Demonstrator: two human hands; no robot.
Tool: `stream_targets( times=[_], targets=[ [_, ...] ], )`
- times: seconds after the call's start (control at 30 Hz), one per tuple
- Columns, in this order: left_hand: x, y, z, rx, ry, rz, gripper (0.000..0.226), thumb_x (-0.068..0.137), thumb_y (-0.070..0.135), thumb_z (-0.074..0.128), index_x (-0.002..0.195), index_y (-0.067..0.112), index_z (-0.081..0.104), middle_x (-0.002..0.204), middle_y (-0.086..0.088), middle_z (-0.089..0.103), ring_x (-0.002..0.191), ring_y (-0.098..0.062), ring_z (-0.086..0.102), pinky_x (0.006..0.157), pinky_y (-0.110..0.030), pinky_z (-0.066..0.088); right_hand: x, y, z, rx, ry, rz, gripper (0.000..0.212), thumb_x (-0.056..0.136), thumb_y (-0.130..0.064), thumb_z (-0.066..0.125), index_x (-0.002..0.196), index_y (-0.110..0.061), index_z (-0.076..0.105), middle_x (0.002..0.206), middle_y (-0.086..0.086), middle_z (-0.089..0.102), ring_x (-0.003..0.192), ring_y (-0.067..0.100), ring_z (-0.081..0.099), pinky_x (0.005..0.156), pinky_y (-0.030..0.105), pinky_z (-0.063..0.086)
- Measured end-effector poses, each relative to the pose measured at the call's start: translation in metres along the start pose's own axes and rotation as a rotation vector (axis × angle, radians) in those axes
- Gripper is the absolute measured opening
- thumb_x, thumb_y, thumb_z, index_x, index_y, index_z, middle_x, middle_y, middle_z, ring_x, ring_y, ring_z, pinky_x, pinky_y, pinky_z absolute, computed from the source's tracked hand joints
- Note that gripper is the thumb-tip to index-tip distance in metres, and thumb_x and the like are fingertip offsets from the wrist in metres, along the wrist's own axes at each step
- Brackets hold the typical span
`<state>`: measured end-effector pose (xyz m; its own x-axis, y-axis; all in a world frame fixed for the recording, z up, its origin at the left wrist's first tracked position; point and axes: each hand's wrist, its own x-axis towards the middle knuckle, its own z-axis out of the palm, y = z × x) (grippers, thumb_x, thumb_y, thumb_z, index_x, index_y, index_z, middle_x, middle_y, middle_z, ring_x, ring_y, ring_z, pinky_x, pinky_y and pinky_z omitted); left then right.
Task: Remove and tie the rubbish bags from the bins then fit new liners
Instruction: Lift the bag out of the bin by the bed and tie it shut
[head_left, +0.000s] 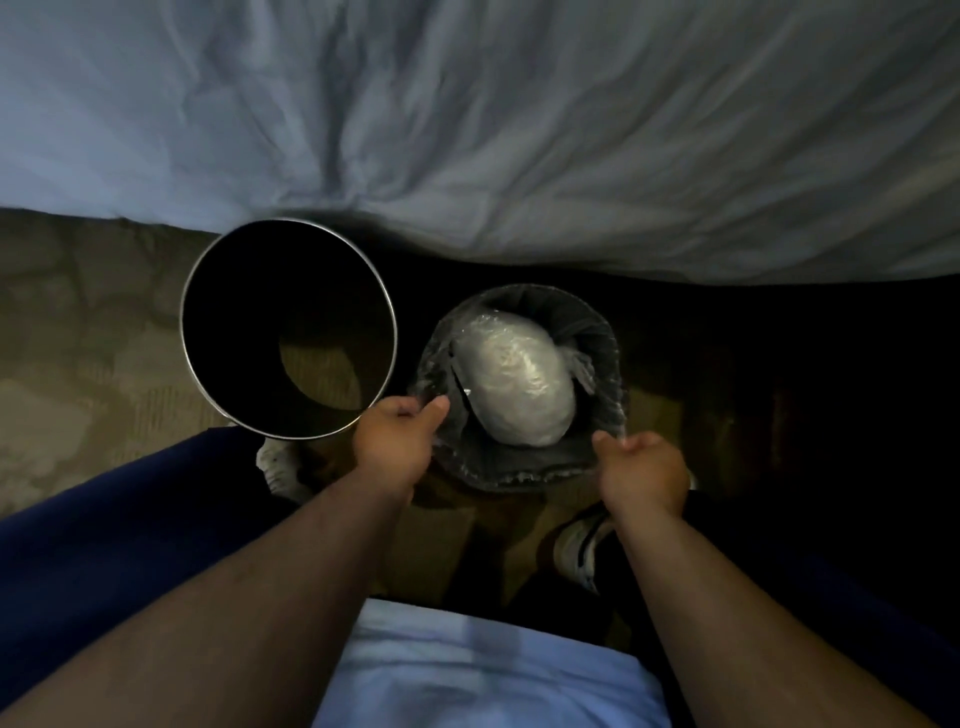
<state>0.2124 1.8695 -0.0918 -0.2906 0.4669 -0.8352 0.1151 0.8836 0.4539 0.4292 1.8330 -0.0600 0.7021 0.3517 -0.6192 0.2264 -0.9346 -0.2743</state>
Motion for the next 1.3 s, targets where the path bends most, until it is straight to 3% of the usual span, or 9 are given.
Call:
stream_targets(
  times=[0.13,0.27,0.37,0.5,0.63,0.8,1.03,1.17,1.3],
  targets=[
    [-0.023,0.014,-0.010,0.019,0.103,0.169,0.026,0.091,0.035,0.068,0.075,0.016,0.059,0.074,-0.004,0.065,0.075,-0.027,0.065,0.060,-0.030,0.046,-0.011,-0.010,-0.014,0.220,-0.047,-0.046,0.025,0.084,-0.015,0.066,0.065,-0.016,0.050,0.062,0.003,0.050,0.060,0.021,0.045,0.055,0.031,0.034],
    [-0.047,0.032,-0.023,-0.170,-0.230,0.172,0.025,0.087,0.033,0.067,0.081,0.010,0.059,0.088,-0.019,0.061,0.088,-0.036,0.062,0.084,-0.053,0.051,-0.018,-0.023,-0.036,0.629,-0.167,0.017,0.018,0.080,-0.010,0.061,0.066,-0.018,0.055,0.067,0.007,0.050,0.071,0.024,0.047,0.063,0.036,0.037],
    [-0.053,0.045,-0.033,-0.282,-0.390,0.084,0.015,0.092,0.023,0.062,0.078,0.018,0.063,0.093,-0.010,0.068,0.102,-0.032,0.065,0.100,-0.050,0.047,-0.017,-0.026,-0.047,0.919,-0.348,0.095,0.023,0.091,-0.002,0.055,0.074,-0.017,0.058,0.079,0.008,0.062,0.076,0.026,0.062,0.067,0.037,0.051],
    [-0.065,0.064,-0.047,-0.413,-0.447,-0.016,0.024,0.096,0.022,0.055,0.116,0.013,0.064,0.116,-0.007,0.072,0.108,-0.027,0.069,0.093,-0.047,0.051,-0.029,-0.040,-0.066,1.249,-0.581,0.283,0.011,0.089,-0.023,0.066,0.095,-0.013,0.066,0.095,0.007,0.070,0.082,0.019,0.071,0.060,0.029,0.058],
    [-0.078,0.074,-0.048,-0.111,-0.419,0.120,0.025,0.098,0.025,0.055,0.114,0.008,0.065,0.103,-0.006,0.074,0.093,-0.022,0.073,0.077,-0.040,0.057,-0.034,-0.043,-0.071,1.166,-0.452,0.530,0.029,0.097,-0.037,0.060,0.116,-0.016,0.068,0.092,0.002,0.072,0.072,0.013,0.071,0.057,0.026,0.056],
    [-0.101,0.089,-0.052,0.284,-0.092,0.433,0.029,0.093,0.035,0.062,0.086,0.007,0.064,0.079,-0.010,0.069,0.080,-0.031,0.067,0.080,-0.052,0.057,-0.048,-0.035,-0.102,0.771,-0.632,0.613,0.014,0.096,-0.017,0.056,0.088,-0.011,0.067,0.056,0.003,0.061,0.040,0.011,0.054,0.036,0.019,0.043],
    [-0.146,0.098,-0.070,0.275,-0.007,0.393,0.022,0.097,0.023,0.055,0.118,0.028,0.056,0.113,0.002,0.060,0.098,-0.017,0.060,0.091,-0.043,0.053,-0.105,-0.070,-0.138,0.841,-0.629,0.031,0.011,0.096,-0.009,0.061,0.086,-0.013,0.064,0.067,0.006,0.063,0.049,0.011,0.056,0.047,0.024,0.046],
    [-0.196,0.088,-0.078,0.478,-0.299,0.657,0.066,0.083,0.016,0.074,0.140,0.027,0.043,0.132,0.009,0.045,0.112,-0.011,0.055,0.096,-0.029,0.051,-0.167,-0.098,-0.181,0.892,-0.810,-0.245,0.018,0.098,-0.011,0.058,0.081,-0.018,0.058,0.076,0.006,0.070,0.060,0.014,0.066,0.053,0.026,0.049],
    [-0.232,0.095,-0.077,0.562,-0.063,1.031,0.067,0.080,0.049,0.073,0.139,0.032,0.044,0.140,0.012,0.046,0.124,-0.007,0.047,0.105,-0.034,0.046,-0.234,-0.109,-0.237,0.884,-0.981,-0.452,0.010,0.085,-0.016,0.064,0.079,-0.020,0.057,0.075,0.003,0.070,0.063,0.014,0.068,0.054,0.025,0.051]
  ],
)
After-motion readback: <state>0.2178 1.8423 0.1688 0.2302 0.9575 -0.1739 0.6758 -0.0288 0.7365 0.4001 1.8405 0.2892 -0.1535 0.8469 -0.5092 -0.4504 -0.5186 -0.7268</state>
